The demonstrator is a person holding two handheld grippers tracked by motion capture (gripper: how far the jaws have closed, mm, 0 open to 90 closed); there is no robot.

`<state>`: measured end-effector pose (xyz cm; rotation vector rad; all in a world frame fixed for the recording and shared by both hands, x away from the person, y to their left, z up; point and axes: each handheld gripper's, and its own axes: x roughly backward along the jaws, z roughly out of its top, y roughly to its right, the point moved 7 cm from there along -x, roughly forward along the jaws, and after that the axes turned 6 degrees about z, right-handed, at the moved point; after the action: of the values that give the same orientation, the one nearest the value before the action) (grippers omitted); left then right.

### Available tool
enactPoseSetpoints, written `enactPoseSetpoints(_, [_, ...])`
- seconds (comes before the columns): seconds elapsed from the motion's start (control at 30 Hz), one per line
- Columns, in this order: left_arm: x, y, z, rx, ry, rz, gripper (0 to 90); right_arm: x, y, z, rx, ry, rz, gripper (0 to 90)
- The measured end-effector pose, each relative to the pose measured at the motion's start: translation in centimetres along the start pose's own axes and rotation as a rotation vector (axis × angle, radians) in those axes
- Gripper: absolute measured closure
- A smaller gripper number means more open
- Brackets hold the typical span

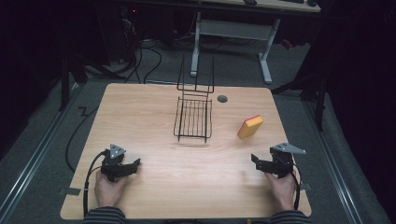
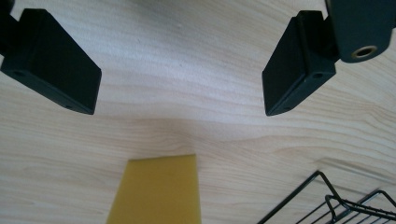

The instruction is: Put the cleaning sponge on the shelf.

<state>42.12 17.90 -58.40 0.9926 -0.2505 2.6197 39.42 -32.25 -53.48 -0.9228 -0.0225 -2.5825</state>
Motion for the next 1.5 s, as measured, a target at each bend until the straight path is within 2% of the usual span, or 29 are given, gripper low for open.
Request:
enactPoseSetpoints(0.27, [0.0,0.0,0.0,0.001,0.000,-0.001,24.7,-0.4,-0.3,1.8,0.016,0.023,0.004,9.5])
enactPoseSetpoints(0.53, [0.0,0.0,0.0,0.000,0.000,-0.001,24.8,-0.6,0.1,3.3,0.021,0.062,0.001,7.1])
enactPoseSetpoints(0.8, [0.0,0.0,0.0,0.000,0.000,-0.001,24.8,-1.0,0.3,4.7,0.017,0.062,0.003,3.8])
enactPoseSetpoints(1.1, [0.0,0.0,0.0,-0.001,0.000,0.000,24.8,-1.3,0.5,5.7,0.017,0.084,-0.002,2.2])
enactPoseSetpoints(1.5, [0.0,0.0,0.0,0.000,0.000,0.000,24.8,-2.6,1.1,6.6,0.015,0.087,-0.007,0.4])
